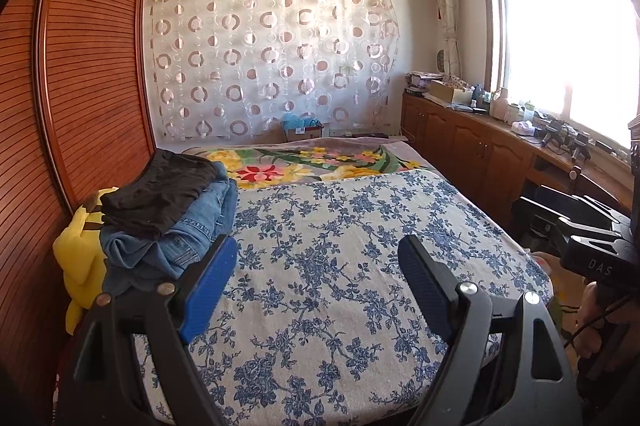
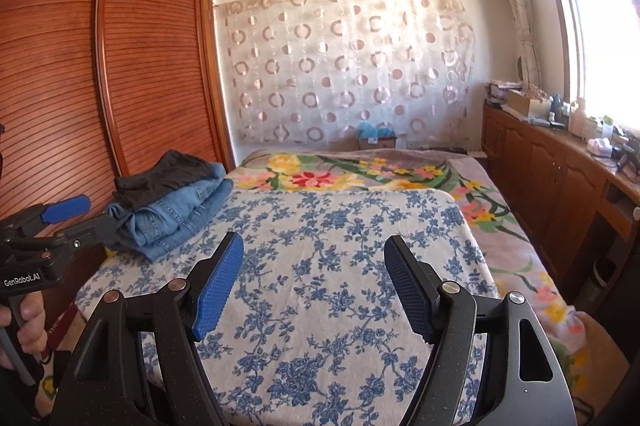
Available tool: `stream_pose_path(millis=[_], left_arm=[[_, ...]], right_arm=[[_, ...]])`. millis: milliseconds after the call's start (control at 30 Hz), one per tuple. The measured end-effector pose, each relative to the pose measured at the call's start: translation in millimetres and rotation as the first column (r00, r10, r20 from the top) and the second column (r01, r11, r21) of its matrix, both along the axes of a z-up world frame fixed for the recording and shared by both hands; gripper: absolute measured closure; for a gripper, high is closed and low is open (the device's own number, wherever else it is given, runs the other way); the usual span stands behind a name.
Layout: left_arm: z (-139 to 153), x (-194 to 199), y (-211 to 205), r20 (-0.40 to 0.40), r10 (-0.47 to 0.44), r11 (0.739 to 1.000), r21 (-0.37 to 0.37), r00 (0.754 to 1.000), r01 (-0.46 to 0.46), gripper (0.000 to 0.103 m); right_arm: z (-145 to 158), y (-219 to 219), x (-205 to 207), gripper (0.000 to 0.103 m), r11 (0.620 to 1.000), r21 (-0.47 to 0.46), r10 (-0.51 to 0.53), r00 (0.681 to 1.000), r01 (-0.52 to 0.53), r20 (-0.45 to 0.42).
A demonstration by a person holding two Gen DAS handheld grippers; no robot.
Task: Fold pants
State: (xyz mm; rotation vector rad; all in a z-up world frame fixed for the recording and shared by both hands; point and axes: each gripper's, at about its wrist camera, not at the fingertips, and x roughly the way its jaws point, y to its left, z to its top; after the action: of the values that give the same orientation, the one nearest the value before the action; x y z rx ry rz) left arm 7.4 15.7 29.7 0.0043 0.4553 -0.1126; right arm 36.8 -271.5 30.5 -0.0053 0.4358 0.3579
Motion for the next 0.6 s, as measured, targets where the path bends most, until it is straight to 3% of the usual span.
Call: stream_pose_path(millis=[600], left_arm=[[-18.2, 2.9, 1.9, -0.029, 0.023, 1.0, -0.004, 0.999, -0.023, 0.019]], right_arm=[[-20.5, -5.8, -0.9, 0.028, 0.999, -0.002, -0.048, 0.999, 0.048, -0.019]])
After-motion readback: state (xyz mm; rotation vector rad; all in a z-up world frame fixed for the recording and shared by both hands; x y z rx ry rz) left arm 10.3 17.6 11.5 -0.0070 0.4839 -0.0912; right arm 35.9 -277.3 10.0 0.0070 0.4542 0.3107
